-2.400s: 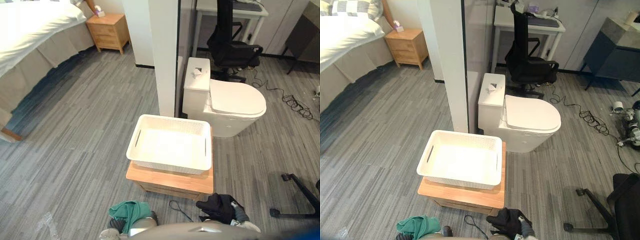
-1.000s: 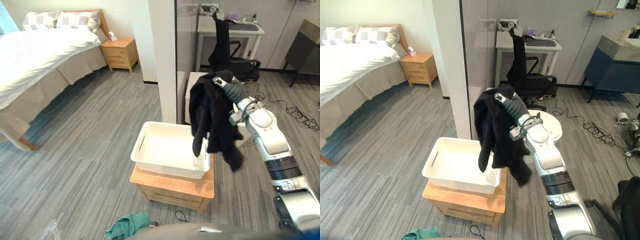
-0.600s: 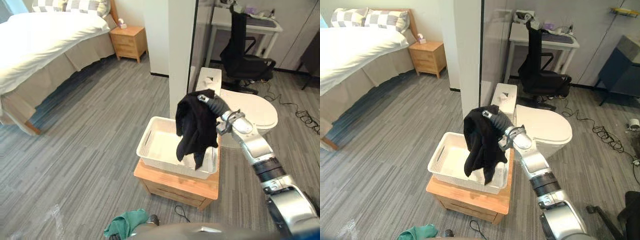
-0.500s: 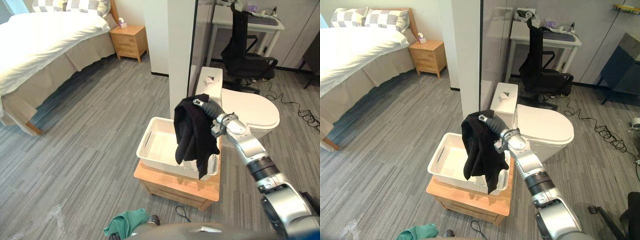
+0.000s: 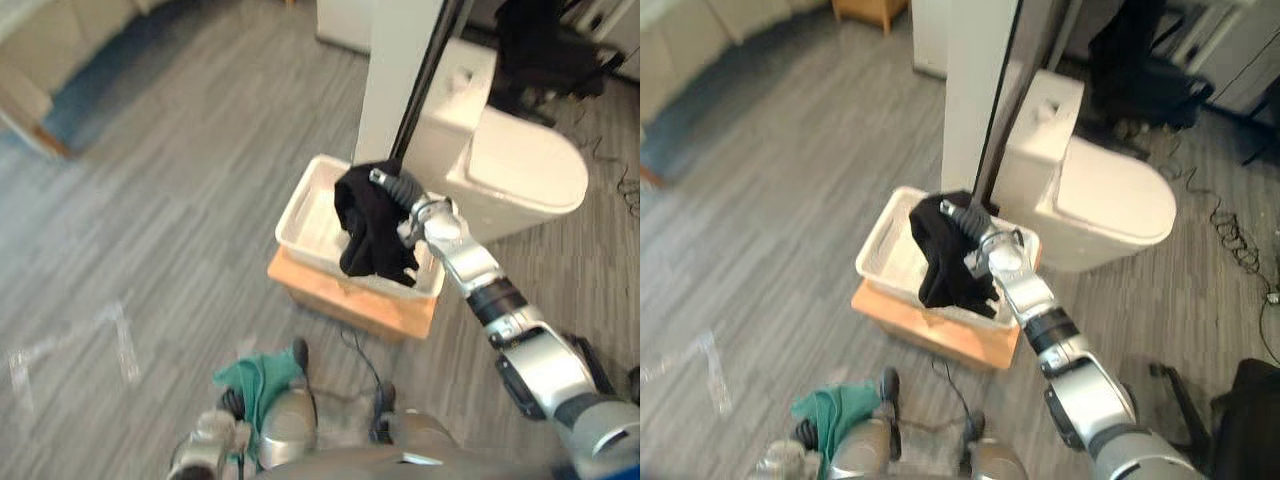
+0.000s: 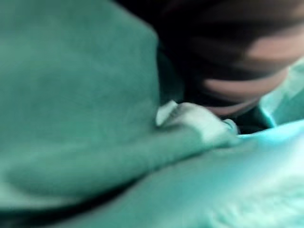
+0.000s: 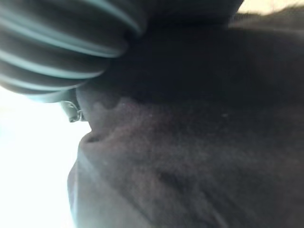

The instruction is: Tidy the bed and pick cloth on bed and put in laundry

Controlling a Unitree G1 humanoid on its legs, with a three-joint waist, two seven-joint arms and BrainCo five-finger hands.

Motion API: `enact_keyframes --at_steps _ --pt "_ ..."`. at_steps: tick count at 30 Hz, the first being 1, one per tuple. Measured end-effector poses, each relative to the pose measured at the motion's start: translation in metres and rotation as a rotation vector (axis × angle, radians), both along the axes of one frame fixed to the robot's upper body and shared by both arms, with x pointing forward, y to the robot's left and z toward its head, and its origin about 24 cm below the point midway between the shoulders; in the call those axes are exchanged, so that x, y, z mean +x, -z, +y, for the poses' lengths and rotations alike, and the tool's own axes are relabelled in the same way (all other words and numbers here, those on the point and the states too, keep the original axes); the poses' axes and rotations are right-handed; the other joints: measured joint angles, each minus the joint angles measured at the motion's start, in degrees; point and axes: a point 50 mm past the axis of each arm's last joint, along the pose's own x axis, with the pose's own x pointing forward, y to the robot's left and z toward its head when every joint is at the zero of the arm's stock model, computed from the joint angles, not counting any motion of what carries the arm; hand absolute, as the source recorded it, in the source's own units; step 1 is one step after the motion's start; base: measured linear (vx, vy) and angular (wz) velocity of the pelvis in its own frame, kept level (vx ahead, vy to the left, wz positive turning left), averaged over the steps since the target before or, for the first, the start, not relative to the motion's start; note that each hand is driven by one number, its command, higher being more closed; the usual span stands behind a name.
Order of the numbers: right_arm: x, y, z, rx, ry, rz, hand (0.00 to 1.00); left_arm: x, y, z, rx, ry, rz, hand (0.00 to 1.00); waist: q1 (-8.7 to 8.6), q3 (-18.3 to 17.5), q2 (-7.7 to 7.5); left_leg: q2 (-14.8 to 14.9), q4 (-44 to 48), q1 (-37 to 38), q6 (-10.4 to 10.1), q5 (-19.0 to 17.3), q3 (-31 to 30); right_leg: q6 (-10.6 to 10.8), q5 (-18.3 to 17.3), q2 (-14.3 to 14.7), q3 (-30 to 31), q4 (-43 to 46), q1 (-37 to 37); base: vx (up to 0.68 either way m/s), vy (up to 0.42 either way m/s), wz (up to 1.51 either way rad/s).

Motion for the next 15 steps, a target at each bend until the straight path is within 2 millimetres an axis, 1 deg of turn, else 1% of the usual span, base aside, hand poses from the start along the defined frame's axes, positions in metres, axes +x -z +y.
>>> enact_keyframes --at_steps 1,2,3,4,6,9,10,12,15 --pt "0.004 -0.009 0.0 0.01 0.009 -0.017 1.0 0.006 -0.004 0.001 0.004 0.003 -0.023 1.0 0.13 1.0 0.06 0.0 0.0 -1.1 0.0 0.5 -0.2 0.0 0.0 -0.1 -0.1 0.5 -1.2 0.01 0.02 0.09" --pt "0.006 -0.013 -0.001 0.014 0.017 -0.025 1.0 0.009 -0.006 0.001 0.006 0.003 -0.035 1.0 0.28 1.4 0.2 0.0 0.0 -1.7 0.0 0.6 -0.3 0.0 0.0 -0.1 -0.1 0.7 -1.8 0.0 0.0 0.0" --pt "0.009 -0.022 -0.005 0.025 0.041 -0.043 0.0 0.018 -0.01 0.002 0.01 0.007 -0.064 1.0 0.79 2.2 0.34 0.0 0.0 -2.6 0.0 0.9 -0.4 0.0 0.0 -0.1 -0.2 1.0 -2.9 0.01 0.013 0.03" --pt "0.013 -0.028 -0.009 0.031 0.063 -0.047 0.0 0.025 -0.014 0.001 0.012 0.011 -0.088 1.0 1.16 3.3 0.59 0.0 0.0 -2.9 0.0 1.0 -0.7 0.0 -0.1 -0.1 -0.3 1.3 -3.2 0.0 0.01 0.05" --pt "0.017 -0.03 -0.01 0.046 0.081 -0.029 0.0 0.033 -0.018 0.001 0.016 0.012 -0.111 1.0 1.22 3.3 0.62 -0.1 0.0 -4.4 -0.1 0.9 -1.1 -0.1 -0.3 -0.1 -0.6 2.0 -4.8 0.01 0.002 0.07" --pt "0.021 -0.026 -0.013 0.042 0.11 0.023 0.0 0.044 -0.023 -0.001 0.012 0.018 -0.14 1.0 1.39 3.6 0.71 -0.1 0.0 -5.6 -0.1 0.9 -1.4 -0.1 -0.6 -0.2 -0.9 2.4 -6.0 0.03 -0.005 0.05" --pt "0.022 -0.023 -0.016 0.047 0.126 0.048 0.0 0.047 -0.025 -0.002 0.01 0.018 -0.151 1.0 1.41 3.6 0.71 -0.1 0.0 -5.9 0.0 1.0 -1.6 -0.2 -0.8 -0.3 -1.1 2.6 -6.3 0.05 -0.014 0.06" --pt "0.022 -0.023 -0.023 0.047 0.155 0.057 0.0 0.051 -0.028 -0.003 0.003 0.019 -0.166 1.0 1.56 3.6 0.7 -0.1 0.0 -6.1 0.1 1.1 -1.7 -0.3 -1.0 -0.3 -1.1 3.1 -6.5 0.05 -0.018 0.04" --pt "0.024 -0.029 -0.037 0.031 0.202 0.04 0.0 0.057 -0.032 -0.005 0.001 0.035 -0.19 1.0 1.56 3.6 0.69 -0.1 0.0 -6.0 0.0 1.2 -1.9 -0.3 -1.5 -0.3 -1.1 3.7 -6.5 0.04 -0.022 0.05"
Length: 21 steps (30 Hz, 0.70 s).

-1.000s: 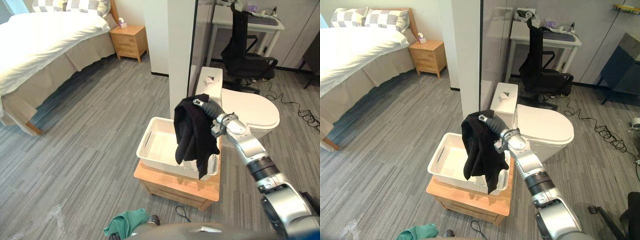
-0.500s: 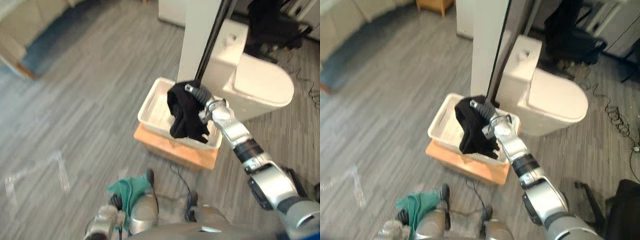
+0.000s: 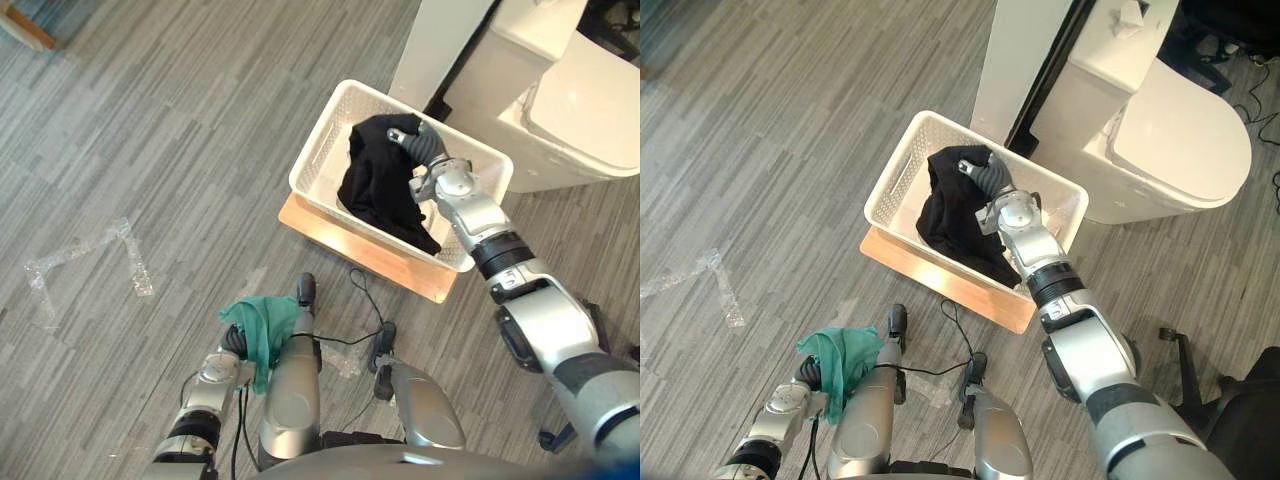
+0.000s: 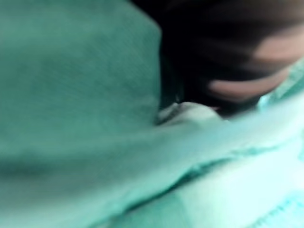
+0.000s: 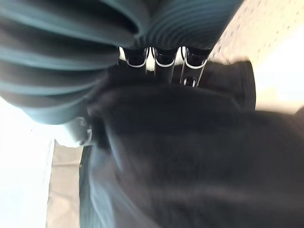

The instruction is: Tidy the bed and pick cloth on bed and put in laundry

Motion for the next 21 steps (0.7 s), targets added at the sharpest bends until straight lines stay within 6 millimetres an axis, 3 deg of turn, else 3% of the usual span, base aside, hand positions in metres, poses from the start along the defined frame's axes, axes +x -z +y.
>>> enact_keyframes --at_steps 7,12,18,21 --pt "0.002 -0.021 -0.023 0.024 0.058 -0.053 0.0 0.007 -0.006 -0.002 0.011 0.023 -0.006 1.0 -0.42 0.1 -0.16 0.5 -0.2 3.5 -0.5 -0.2 1.1 -0.3 -0.3 0.3 1.0 0.9 2.3 0.0 -0.023 -0.07" --pt "-0.004 -0.03 -0.026 0.021 0.042 -0.122 0.0 0.002 -0.003 -0.001 0.034 0.027 0.033 1.0 -0.51 -0.1 -0.52 1.3 -0.3 6.6 -0.7 -1.7 3.4 -0.4 -0.3 0.8 2.7 0.4 4.6 -0.02 -0.02 -0.18" --pt "-0.02 0.013 -0.042 -0.034 0.093 -0.034 0.0 -0.016 0.008 0.003 0.064 0.008 0.104 1.0 -1.29 -1.8 -3.14 1.6 -0.3 8.9 -0.7 -2.3 4.8 -0.3 -0.2 0.8 3.6 -0.8 6.9 0.06 -0.009 -0.08" --pt "-0.033 0.046 -0.066 -0.003 0.184 0.07 0.0 -0.028 0.015 0.003 0.082 0.002 0.155 1.0 -1.84 -3.2 -4.39 1.3 -0.3 10.7 -0.8 -2.5 5.6 -0.2 -0.1 0.4 4.1 -1.6 8.8 0.09 0.004 -0.06"
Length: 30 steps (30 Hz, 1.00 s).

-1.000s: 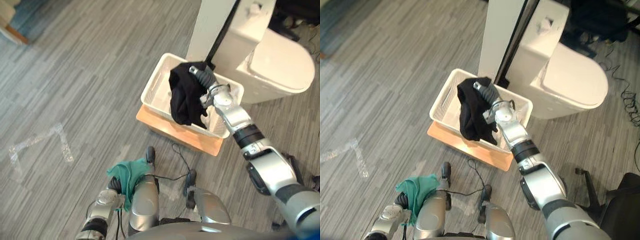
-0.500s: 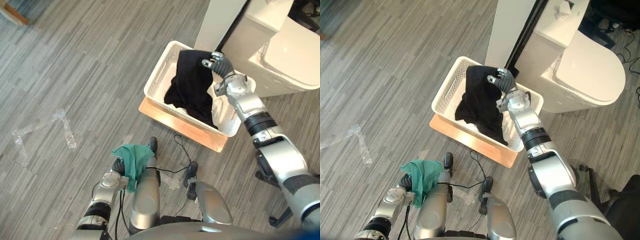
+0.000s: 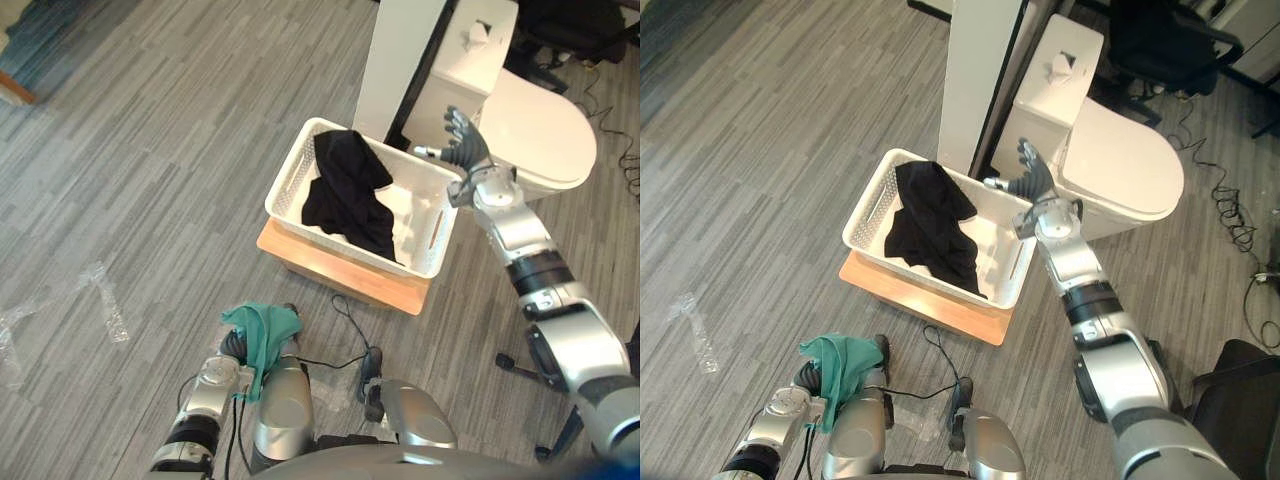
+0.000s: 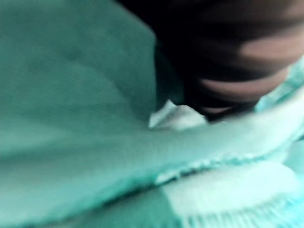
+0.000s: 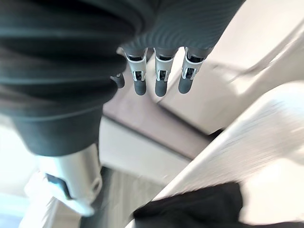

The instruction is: Tidy the bed and pick cloth on bed and put in laundry

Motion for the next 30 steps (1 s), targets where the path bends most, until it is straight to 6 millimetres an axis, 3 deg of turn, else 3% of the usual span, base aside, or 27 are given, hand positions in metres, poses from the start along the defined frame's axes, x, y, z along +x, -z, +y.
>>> enact_keyframes --at_steps 5,8,11,14,18,23,26,30 --pt "-0.048 0.078 -0.054 0.082 0.239 0.222 0.0 -0.022 0.011 0.0 -0.019 -0.032 0.064 1.0 -1.91 -2.7 -0.68 -0.9 0.0 2.8 -0.5 -0.4 0.9 0.3 -0.2 -0.6 0.7 -0.5 2.6 0.05 0.022 -0.05" --pt "-0.101 0.14 -0.079 0.196 0.42 0.39 0.0 -0.05 0.024 0.0 -0.033 -0.091 0.139 1.0 -3.4 -5.8 -0.28 -0.9 0.0 4.1 -0.7 -0.9 1.6 0.7 -0.4 -0.6 1.6 -1.2 3.7 -0.01 -0.002 -0.12" --pt "-0.148 0.183 -0.092 0.27 0.532 0.513 0.0 -0.063 0.031 -0.003 -0.045 -0.129 0.177 1.0 -4.12 -7.0 0.36 -0.9 -0.1 5.6 -0.9 -1.7 1.7 1.6 -1.2 -0.6 1.6 -1.7 5.2 -0.01 -0.002 0.0" --pt "-0.207 0.228 -0.086 0.359 0.613 0.648 0.0 -0.079 0.037 -0.003 -0.069 -0.182 0.213 1.0 -5.24 -8.5 1.08 -0.9 -0.1 6.1 -0.5 -2.1 1.7 1.8 -1.3 -0.6 1.6 -2.1 5.5 -0.04 0.0 0.0" --pt "-0.246 0.257 -0.069 0.446 0.646 0.745 0.0 -0.091 0.041 -0.003 -0.078 -0.208 0.241 1.0 -5.37 -8.8 1.23 -1.5 -0.1 7.4 -0.3 -2.4 1.6 2.8 -1.4 -1.2 1.6 -2.5 7.2 0.02 0.02 0.06" --pt "-0.293 0.282 -0.046 0.56 0.706 0.861 0.0 -0.118 0.05 -0.006 -0.166 -0.449 0.281 1.0 -5.42 -9.5 2.29 -4.0 -0.1 9.2 0.6 -3.5 1.2 4.3 -2.2 -3.3 1.3 -2.7 9.4 0.05 0.05 0.09" --pt "-0.314 0.289 -0.042 0.633 0.746 0.897 0.0 -0.126 0.052 -0.01 -0.214 -0.607 0.258 1.0 -5.53 -9.2 3.41 -5.7 -0.1 8.9 1.5 -4.1 -0.1 5.1 -2.7 -5.0 -0.5 -2.8 10.1 0.06 0.056 0.23" --pt "-0.319 0.29 -0.041 0.669 0.729 0.883 0.0 -0.126 0.051 -0.014 -0.232 -0.813 0.177 1.0 -5.22 -8.8 4.52 -7.8 0.0 5.8 2.6 -4.9 0.1 5.7 -4.1 -6.8 -2.8 -2.7 8.7 0.06 0.079 0.38"
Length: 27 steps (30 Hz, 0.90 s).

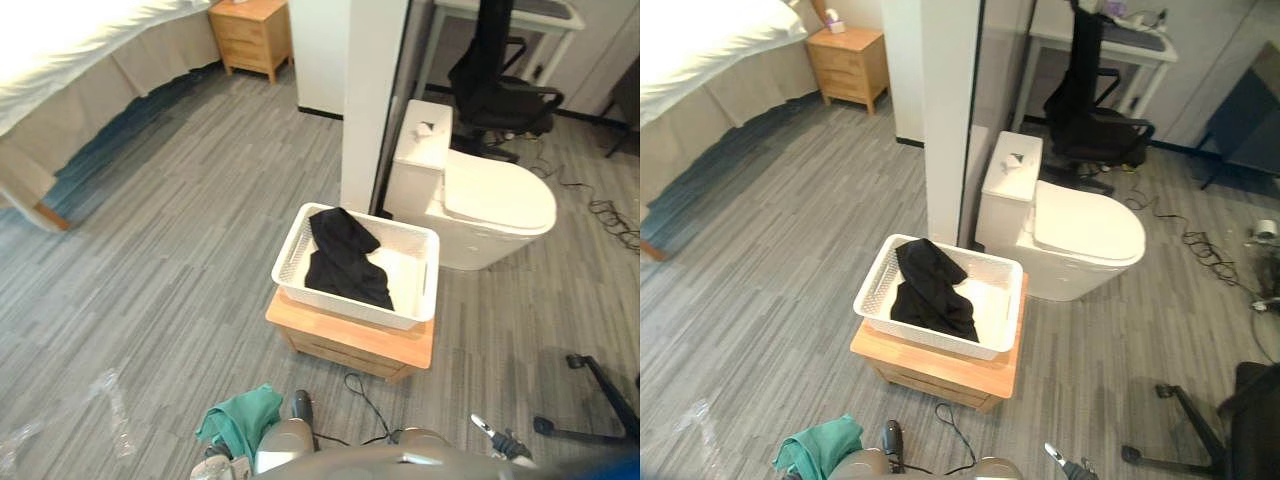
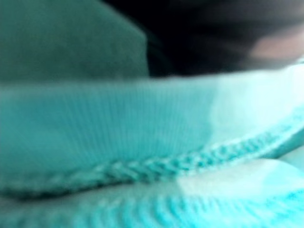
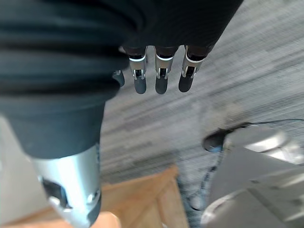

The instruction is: Tidy the bed and pick cloth on bed and put in laundry

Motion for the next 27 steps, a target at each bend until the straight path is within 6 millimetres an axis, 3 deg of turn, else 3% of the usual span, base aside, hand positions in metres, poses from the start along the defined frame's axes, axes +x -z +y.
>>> enact_keyframes --at_steps 5,7,9,11,12,15,17,20,22,24,26,27 --pt "0.009 -0.003 0.002 0.013 0.013 -0.097 0.0 0.04 -0.026 0.029 0.171 -0.231 -0.229 1.0 1.08 1.6 -0.61 -2.5 0.1 -2.5 1.1 -0.8 1.1 1.8 -2.1 -3.3 -4.9 1.3 -0.5 0.15 0.049 0.56" --pt "0.017 -0.008 0.0 -0.014 -0.02 -0.146 0.0 0.06 -0.05 0.052 0.289 -0.28 -0.377 1.0 2.31 1.7 -0.76 -4.2 0.4 -2.4 2.3 -1.7 -0.1 2.0 -1.5 -4.8 -5.4 1.9 0.6 0.33 0.059 0.31" --pt "0.022 -0.009 0.002 -0.023 -0.03 -0.172 0.0 0.077 -0.075 0.076 0.403 -0.299 -0.517 1.0 2.35 1.7 -0.27 -4.3 0.4 -2.0 2.5 -1.9 -1.1 1.6 -0.9 -4.9 -5.8 3.6 0.6 0.3 0.024 0.31" --pt "0.021 -0.009 0.004 -0.027 -0.036 -0.182 0.0 0.098 -0.127 0.123 0.601 -0.327 -0.71 1.0 2.65 1.8 0.66 -2.9 0.5 1.0 2.3 -3.1 -1.7 0.6 1.0 -3.7 -5.2 7.0 1.3 0.31 -0.022 0.11" --pt "0.021 -0.009 0.003 -0.033 -0.036 -0.184 0.0 0.103 -0.144 0.135 0.651 -0.335 -0.758 1.0 2.67 2.0 1.71 -2.1 0.5 2.0 2.2 -3.4 -1.6 0.4 0.9 -3.4 -4.9 8.6 1.0 0.3 -0.046 -0.05" --pt "0.01 -0.01 -0.001 -0.069 -0.054 -0.167 0.0 0.126 -0.235 0.175 0.889 -0.332 -1.016 1.0 2.26 0.7 2.89 -0.2 0.6 5.1 1.5 -4.9 -0.3 -1.7 -0.7 -1.6 -3.9 7.7 -0.9 0.24 -0.07 -0.19" --pt "-0.009 -0.009 -0.006 -0.099 -0.065 -0.115 0.0 0.143 -0.281 0.172 1.032 -0.232 -1.127 1.0 1.34 -1.0 3.3 0.0 3.4 5.7 0.1 -7.8 0.2 -2.0 -0.1 -0.5 -3.6 3.6 -1.6 0.18 -0.115 -0.2" --pt "-0.041 -0.008 -0.016 -0.127 -0.033 -0.029 0.0 0.152 -0.296 0.159 1.11 -0.124 -1.157 1.0 0.15 -4.2 6.58 1.8 4.8 6.9 -1.5 -9.7 1.3 -2.3 0.4 1.3 -2.2 2.8 0.1 0.22 -0.106 -0.31" --pt "-0.053 -0.008 -0.02 -0.135 -0.026 0.009 0.0 0.161 -0.306 0.147 1.157 -0.021 -1.187 1.0 0.26 -5.0 7.57 3.7 6.5 8.4 -2.0 -10.3 2.1 -3.8 1.5 2.6 -1.2 3.5 0.7 0.16 -0.108 -0.57" --pt "-0.051 -0.009 -0.019 -0.143 -0.032 -0.003 0.0 0.177 -0.324 0.128 1.22 0.129 -1.237 1.0 0.3 -4.4 6.0 4.4 11.5 7.2 -2.9 -12.5 3.0 -4.5 2.1 2.4 -0.1 3.3 1.9 0.03 -0.117 -0.5" --pt "-0.052 -0.012 -0.029 -0.178 -0.031 -0.003 0.0 0.195 -0.334 0.1 1.255 0.347 -1.285 1.0 -1.11 -5.3 6.67 5.1 5.6 9.2 -3.0 -10.5 3.5 -4.6 1.9 3.8 0.9 3.2 2.6 -0.11 -0.087 -0.35" --pt "-0.053 -0.013 -0.03 -0.182 -0.033 -0.003 0.0 0.197 -0.335 0.095 1.25 0.386 -1.295 1.0 -1.48 -6.0 6.77 5.1 5.0 9.7 -3.1 -10.2 4.2 -4.6 1.8 3.8 1.5 3.2 2.6 -0.04 -0.017 -0.36"
